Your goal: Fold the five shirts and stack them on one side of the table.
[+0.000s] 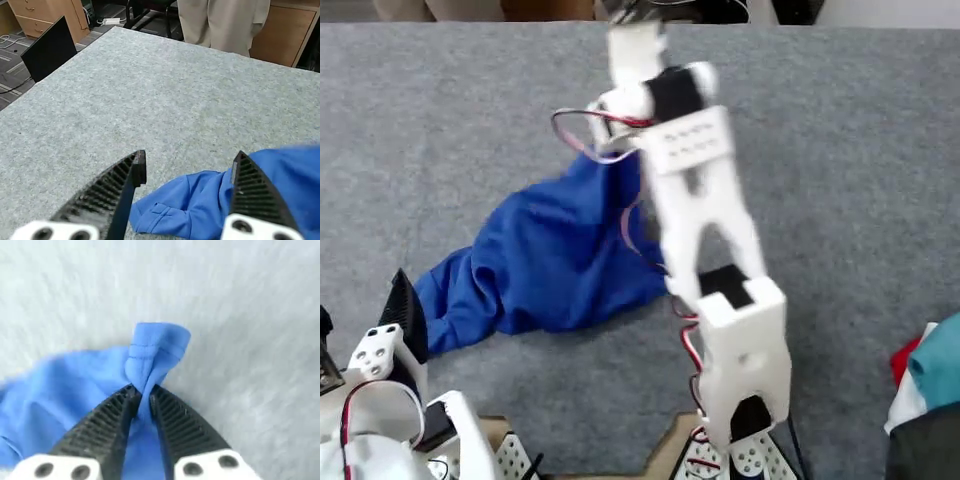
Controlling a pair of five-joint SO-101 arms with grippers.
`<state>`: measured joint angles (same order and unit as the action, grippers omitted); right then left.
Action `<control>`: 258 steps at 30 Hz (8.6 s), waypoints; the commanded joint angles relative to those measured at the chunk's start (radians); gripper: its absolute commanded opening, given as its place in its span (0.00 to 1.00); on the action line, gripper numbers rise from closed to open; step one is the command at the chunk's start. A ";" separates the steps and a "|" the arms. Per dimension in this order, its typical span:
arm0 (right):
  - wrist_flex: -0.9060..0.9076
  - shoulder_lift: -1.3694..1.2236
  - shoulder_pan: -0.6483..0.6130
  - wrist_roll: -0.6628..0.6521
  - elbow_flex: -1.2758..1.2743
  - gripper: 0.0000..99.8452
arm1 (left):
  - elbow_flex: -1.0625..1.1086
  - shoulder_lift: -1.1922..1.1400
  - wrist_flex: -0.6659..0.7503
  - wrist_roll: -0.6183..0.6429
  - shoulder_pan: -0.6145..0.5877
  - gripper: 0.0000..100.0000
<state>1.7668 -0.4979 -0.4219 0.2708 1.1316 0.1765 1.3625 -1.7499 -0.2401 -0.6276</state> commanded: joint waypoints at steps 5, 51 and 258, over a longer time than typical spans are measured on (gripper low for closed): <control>0.000 0.246 0.113 -0.006 0.427 0.01 | 0.025 -0.005 0.031 0.008 0.000 0.28; -0.404 0.030 -0.220 0.060 -0.499 0.38 | -0.089 -1.079 0.092 0.169 0.110 0.28; -0.987 -0.878 0.463 -0.150 0.156 0.00 | -0.697 -1.626 -0.008 0.172 0.566 0.29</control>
<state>0.8032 -1.3848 0.0568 0.1619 1.2881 -0.5217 -0.3176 -1.7484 -0.0652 -0.0614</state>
